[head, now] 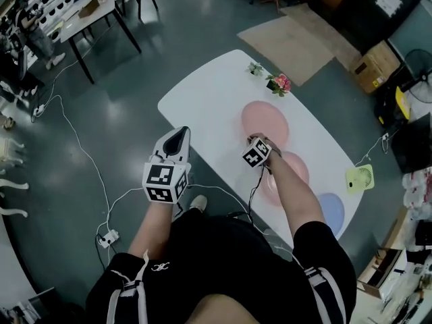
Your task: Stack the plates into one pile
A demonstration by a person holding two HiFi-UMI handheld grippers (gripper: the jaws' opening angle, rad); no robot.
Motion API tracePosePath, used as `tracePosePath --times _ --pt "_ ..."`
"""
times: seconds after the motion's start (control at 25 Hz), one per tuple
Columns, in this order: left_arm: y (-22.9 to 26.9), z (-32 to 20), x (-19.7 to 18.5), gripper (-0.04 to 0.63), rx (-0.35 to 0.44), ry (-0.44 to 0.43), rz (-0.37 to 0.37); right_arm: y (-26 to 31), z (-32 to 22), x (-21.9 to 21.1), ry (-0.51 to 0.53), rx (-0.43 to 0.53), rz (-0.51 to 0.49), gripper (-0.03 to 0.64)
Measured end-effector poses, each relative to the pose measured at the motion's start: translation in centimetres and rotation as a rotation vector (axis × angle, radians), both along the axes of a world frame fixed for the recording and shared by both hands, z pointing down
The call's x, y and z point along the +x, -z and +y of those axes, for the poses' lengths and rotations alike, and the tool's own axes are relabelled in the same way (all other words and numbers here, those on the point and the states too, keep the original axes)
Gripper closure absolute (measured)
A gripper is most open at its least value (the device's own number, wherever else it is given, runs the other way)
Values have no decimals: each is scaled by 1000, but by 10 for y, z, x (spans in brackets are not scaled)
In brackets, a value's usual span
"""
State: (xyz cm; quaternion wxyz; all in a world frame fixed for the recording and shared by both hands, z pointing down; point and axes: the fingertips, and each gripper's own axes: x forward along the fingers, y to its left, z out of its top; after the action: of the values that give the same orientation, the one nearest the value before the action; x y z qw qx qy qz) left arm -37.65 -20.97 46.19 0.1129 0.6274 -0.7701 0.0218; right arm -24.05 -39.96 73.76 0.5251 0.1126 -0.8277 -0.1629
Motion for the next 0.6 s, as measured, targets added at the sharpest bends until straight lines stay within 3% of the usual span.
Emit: tracePosePath --times 0.28,0.6 --pt "7 -17 8 584 22 -72 12 61 14 3 31 141 -72 580" --pt "10 -55 45 584 29 -220 31 110 21 58 -114 220 -103 578"
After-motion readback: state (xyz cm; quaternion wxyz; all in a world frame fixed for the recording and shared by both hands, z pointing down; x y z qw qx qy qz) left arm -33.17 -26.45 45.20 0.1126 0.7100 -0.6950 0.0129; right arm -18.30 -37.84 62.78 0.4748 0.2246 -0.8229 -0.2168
